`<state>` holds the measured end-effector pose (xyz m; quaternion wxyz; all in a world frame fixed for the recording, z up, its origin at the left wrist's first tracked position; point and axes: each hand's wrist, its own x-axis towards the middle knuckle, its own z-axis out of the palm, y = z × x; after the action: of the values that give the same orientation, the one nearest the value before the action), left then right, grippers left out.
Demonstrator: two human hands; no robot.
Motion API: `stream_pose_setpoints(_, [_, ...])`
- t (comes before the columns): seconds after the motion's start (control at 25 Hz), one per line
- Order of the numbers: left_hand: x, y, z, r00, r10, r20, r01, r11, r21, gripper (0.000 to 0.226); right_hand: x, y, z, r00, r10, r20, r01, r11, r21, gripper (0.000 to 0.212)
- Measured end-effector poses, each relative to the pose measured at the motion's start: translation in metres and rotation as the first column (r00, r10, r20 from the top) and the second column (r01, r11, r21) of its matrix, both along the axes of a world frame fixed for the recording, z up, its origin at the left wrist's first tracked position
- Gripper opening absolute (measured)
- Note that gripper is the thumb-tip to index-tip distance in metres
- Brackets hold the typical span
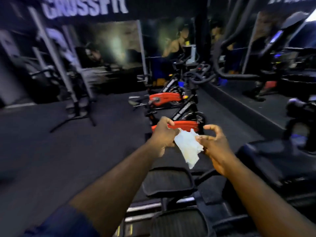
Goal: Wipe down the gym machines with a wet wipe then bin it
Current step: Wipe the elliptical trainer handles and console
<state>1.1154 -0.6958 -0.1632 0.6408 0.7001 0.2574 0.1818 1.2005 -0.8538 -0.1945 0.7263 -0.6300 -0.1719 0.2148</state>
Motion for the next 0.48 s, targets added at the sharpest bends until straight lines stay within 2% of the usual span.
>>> stream_pose_setpoints(0.16, [-0.125,0.076,-0.005,0.997,0.072,-0.024,-0.072,0.997,-0.008,0.022,-0.079,0.099,-0.017,0.971,0.213,0.109,-0.211,0.977,-0.033,0.031])
stream_pose_setpoints(0.32, [-0.260,0.154,-0.023,0.960,0.228,-0.164,-0.191,0.958,0.213,0.036,-0.183,0.205,-0.034,0.914,0.397,0.086,-0.391,0.917,-0.073,0.023])
stream_pose_setpoints(0.48, [-0.379,0.243,-0.046,0.901,0.360,-0.241,-0.276,0.905,0.323,0.023,-0.289,0.299,-0.050,0.857,0.488,0.166,-0.471,0.872,-0.132,0.020])
